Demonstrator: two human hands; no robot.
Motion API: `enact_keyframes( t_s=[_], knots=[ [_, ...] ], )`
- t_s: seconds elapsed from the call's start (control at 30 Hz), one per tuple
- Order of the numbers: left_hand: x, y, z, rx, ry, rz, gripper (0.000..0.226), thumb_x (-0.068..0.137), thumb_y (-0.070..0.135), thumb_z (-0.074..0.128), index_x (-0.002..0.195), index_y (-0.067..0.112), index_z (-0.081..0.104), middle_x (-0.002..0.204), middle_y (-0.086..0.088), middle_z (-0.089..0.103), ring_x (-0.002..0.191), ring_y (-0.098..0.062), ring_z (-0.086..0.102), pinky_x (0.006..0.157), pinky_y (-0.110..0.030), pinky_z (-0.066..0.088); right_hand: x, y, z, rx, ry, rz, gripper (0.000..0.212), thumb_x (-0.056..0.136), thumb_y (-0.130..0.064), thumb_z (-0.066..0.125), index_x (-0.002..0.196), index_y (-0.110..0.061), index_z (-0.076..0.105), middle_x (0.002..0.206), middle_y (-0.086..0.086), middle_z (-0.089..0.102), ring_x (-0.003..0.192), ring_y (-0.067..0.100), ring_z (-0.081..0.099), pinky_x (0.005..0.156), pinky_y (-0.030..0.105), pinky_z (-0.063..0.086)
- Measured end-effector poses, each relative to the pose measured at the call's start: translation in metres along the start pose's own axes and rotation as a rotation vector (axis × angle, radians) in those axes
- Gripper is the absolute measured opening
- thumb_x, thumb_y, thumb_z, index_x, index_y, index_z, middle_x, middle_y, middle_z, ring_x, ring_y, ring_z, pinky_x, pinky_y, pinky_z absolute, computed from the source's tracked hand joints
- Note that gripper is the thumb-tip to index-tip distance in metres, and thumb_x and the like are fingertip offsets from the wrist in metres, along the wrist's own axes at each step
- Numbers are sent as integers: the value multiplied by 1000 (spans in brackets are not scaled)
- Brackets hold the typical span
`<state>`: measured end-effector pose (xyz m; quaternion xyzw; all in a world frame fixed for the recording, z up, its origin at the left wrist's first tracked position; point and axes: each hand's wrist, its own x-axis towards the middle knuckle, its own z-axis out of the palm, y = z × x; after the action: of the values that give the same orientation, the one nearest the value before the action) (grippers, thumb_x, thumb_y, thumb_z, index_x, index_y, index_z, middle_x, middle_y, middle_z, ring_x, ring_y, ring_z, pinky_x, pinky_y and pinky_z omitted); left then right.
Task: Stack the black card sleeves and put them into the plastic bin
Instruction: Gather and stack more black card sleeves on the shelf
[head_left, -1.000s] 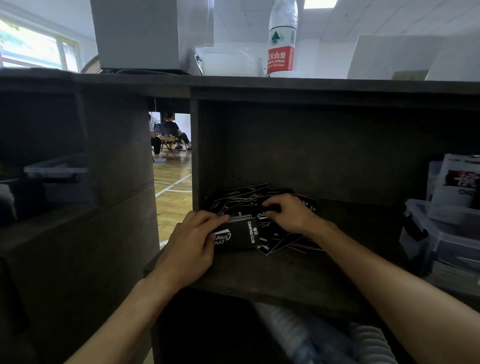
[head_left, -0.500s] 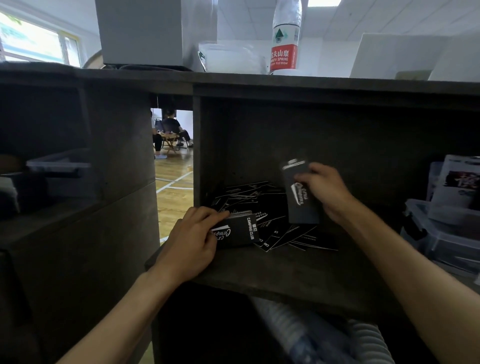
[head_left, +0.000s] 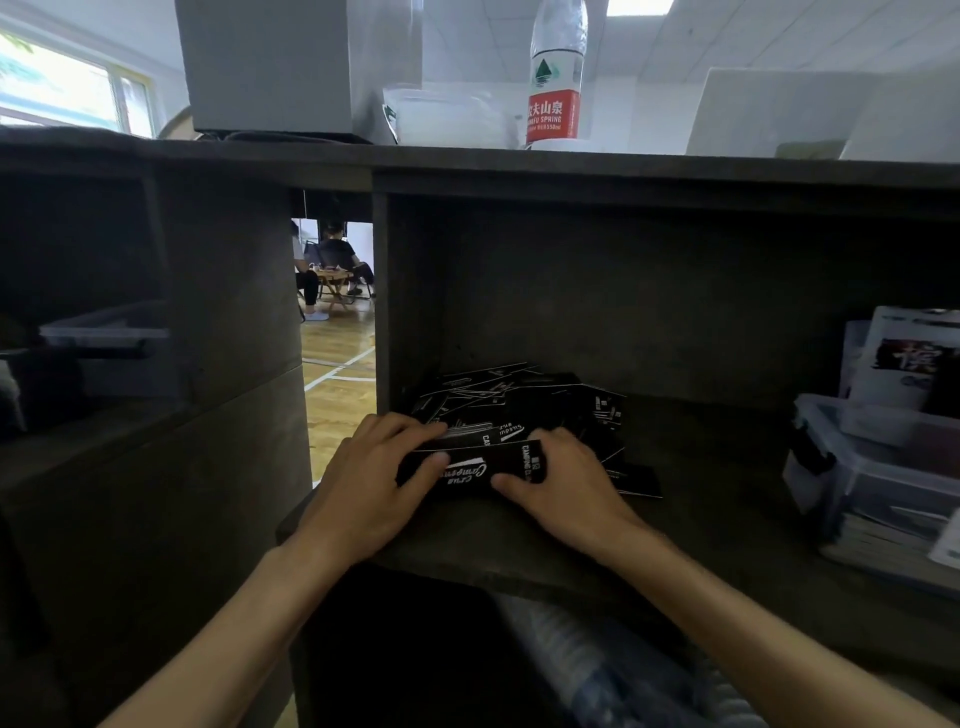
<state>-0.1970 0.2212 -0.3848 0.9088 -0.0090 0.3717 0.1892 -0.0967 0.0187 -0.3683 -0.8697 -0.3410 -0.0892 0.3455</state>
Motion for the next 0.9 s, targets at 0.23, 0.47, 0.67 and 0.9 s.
enact_keyframes(
  t_s=[0.23, 0.47, 0.67, 0.9],
  knots=[
    [-1, -2, 1, 16, 35, 42, 38, 93, 17, 63, 130, 26, 62, 116, 9, 60, 106, -11, 48, 89, -33, 44, 42, 12, -23, 305, 38, 80, 30, 94, -6, 52, 93, -31, 68, 92, -7, 67, 85, 3, 63, 68, 9, 45],
    [-4, 0, -2, 34, -1, 40, 44, 95, 7, 56, 135, 24, 58, 122, 7, 58, 109, -14, 47, 89, -40, 45, 86, 20, -10, -334, -144, 300, 73, 73, -62, 75, 124, -14, 57, 134, 9, 51, 123, 28, 51, 102, 42, 44],
    [-3, 0, -3, 32, -11, 41, 44, 95, 7, 55, 135, 23, 58, 121, 7, 58, 111, -15, 47, 90, -42, 45, 94, 28, -22, -172, -198, 322, 41, 78, -37, 81, 107, -17, 61, 127, 6, 57, 114, 20, 54, 92, 31, 45],
    [-3, 1, -2, 22, -13, 30, 44, 95, 7, 54, 136, 23, 57, 122, 7, 57, 112, -15, 46, 91, -42, 45, 85, 24, -32, -161, -369, 6, 56, 87, -14, 68, 138, -33, 53, 149, -1, 41, 136, 21, 40, 111, 34, 36]
  ],
)
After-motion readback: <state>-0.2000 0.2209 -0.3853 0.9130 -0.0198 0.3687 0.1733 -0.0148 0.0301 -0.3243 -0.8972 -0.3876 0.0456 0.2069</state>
